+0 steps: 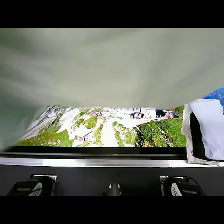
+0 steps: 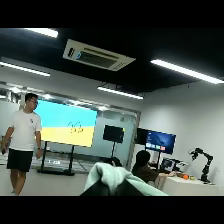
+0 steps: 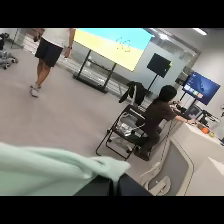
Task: Fold the shirts.
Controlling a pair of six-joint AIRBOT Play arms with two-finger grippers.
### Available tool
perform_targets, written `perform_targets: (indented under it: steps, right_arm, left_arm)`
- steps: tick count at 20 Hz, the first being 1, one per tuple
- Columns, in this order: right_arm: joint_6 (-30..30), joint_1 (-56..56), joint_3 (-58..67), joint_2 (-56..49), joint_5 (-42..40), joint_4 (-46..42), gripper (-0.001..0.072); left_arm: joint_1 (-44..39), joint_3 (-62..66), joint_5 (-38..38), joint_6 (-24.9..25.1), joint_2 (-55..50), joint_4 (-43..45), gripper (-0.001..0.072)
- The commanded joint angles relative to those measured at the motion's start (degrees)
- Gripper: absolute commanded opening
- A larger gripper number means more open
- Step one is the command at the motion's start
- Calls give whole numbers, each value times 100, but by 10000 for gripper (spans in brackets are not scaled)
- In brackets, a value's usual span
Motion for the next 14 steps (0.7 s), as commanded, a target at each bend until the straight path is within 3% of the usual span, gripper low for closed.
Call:
perform_targets:
  steps: [1,5,9,12,14]
  right_arm:
    - [72,0,92,20,396,-195,17]
    - [66,0,92,-522,1567,-278,17]
    - [-48,0,-210,-2094,3423,-382,17]
    - [-57,9,-1058,-3270,3233,-382,17]
    - [-52,92,-1499,-3978,2761,-420,17]
  left_arm:
    - [-4,74,-177,-92,28,74,30]
    - [-4,70,-1440,-92,-404,496,30]
    - [-7,-496,-2938,205,-1436,778,32]
    - [-15,-1958,-2756,350,-2122,752,32]
    - [-85,-3095,-2068,350,-2577,691,33]
